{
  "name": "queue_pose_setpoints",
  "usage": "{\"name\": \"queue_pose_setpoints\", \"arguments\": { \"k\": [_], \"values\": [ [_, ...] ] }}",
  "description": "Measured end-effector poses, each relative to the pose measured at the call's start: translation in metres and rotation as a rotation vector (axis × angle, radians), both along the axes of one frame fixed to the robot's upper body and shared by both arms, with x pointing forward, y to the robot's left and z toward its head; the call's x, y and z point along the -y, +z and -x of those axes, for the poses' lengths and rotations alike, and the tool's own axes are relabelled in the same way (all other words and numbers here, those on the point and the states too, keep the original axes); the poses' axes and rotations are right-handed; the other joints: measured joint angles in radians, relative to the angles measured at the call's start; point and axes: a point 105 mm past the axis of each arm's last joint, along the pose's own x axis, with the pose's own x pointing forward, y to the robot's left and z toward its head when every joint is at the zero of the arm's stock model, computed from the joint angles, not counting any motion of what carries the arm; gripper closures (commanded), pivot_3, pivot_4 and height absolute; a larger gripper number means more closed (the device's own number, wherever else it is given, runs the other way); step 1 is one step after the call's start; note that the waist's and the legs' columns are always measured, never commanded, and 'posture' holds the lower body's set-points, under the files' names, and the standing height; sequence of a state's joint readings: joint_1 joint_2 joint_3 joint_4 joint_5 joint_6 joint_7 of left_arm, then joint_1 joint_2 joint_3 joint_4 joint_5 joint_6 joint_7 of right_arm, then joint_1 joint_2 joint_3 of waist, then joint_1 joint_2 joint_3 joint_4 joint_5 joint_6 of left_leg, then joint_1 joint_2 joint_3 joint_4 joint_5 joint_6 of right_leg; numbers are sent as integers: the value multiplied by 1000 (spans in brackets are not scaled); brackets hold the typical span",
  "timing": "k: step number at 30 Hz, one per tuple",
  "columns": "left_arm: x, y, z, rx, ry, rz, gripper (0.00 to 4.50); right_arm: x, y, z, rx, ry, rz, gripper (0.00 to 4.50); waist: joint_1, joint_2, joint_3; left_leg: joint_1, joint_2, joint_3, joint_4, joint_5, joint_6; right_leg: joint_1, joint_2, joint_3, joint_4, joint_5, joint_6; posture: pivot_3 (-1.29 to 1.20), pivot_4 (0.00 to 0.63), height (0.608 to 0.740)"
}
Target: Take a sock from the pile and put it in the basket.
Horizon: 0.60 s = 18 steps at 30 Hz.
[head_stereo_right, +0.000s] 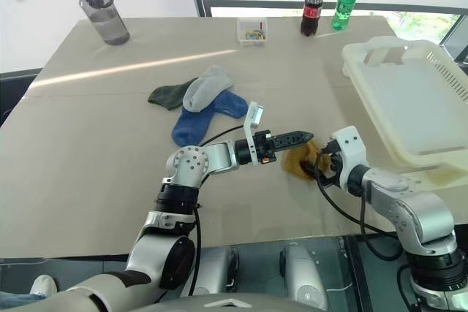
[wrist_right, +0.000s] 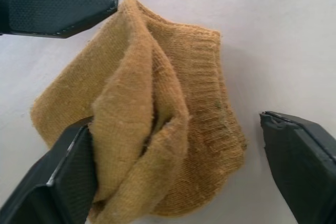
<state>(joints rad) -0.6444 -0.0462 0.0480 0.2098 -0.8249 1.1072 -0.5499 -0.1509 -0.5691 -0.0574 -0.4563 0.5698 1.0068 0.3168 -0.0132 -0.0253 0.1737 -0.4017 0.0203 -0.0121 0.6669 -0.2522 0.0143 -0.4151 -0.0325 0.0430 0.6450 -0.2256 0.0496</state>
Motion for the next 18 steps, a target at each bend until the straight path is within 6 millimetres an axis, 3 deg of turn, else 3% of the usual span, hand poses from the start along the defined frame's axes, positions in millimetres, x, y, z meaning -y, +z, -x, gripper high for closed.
{"name": "queue_pose_setpoints", "arguments": {
  "k": [6, 11, 15, 18],
  "values": [
    [-1, 7, 3, 60, -25, 13, 0, -8, -2, -9, -18, -48, -146, 55, -4, 0, 0, 1, 1, 1, 0, 0, 0, 0, 1, 1, 1, 0, 0, 0, 150, 740],
    [-18, 38, 10, 398, -22, -2, 0, -8, -2, -12, -35, -39, -207, 55, -8, 1, -1, 3, 2, 2, 0, 0, 0, 1, 2, 2, 1, 1, -1, 0, 150, 740],
    [-29, 31, 20, 557, -60, -93, 0, -9, -2, -15, -39, -27, -213, 55, -8, 1, -1, 5, 2, 2, 0, 0, 0, 2, 2, 2, 1, -1, -3, 0, 150, 740],
    [-49, 20, 21, 693, -78, -226, 0, -10, -3, -16, -46, -22, -217, 905, -12, 1, -1, 5, 2, 2, 0, 0, 0, 2, 3, 2, 1, -2, -4, 0, 150, 740]
  ]
}}
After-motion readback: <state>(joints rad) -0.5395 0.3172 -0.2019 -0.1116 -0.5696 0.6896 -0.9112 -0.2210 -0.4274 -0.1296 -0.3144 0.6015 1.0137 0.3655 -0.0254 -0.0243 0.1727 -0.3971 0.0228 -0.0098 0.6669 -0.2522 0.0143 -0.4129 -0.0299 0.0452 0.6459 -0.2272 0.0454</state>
